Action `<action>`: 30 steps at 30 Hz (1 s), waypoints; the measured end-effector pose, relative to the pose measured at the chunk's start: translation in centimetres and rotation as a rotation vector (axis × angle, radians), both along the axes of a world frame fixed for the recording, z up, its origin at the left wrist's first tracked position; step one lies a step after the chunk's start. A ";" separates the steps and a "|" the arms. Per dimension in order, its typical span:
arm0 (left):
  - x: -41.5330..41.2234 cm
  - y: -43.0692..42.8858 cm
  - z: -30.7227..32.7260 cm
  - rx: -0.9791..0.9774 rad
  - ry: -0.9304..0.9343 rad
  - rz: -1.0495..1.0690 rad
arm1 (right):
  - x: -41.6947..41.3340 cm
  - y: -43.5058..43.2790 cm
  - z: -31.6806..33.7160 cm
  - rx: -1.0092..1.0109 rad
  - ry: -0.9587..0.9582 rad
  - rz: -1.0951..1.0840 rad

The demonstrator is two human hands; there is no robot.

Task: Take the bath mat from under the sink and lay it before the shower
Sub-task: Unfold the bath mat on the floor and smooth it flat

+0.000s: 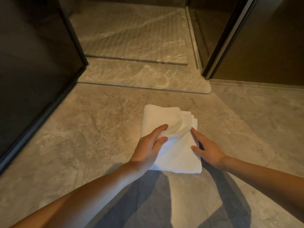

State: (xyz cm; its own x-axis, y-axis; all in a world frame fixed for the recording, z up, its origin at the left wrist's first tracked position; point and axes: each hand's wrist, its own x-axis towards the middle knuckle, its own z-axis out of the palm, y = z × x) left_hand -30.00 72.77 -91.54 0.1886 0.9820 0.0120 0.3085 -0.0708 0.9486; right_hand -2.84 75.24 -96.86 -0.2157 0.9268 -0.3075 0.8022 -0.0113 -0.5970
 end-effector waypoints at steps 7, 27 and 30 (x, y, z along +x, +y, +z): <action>-3.0 0.0 0.8 0.040 -0.044 0.206 | -1.7 0.0 1.2 0.103 -0.117 0.069; -13.8 -2.4 -1.6 -0.099 -0.126 0.776 | -4.1 -0.2 0.5 0.109 -0.442 0.234; -15.6 -3.5 -3.8 -0.217 -0.046 0.903 | -4.1 -0.2 0.0 0.102 -0.439 0.226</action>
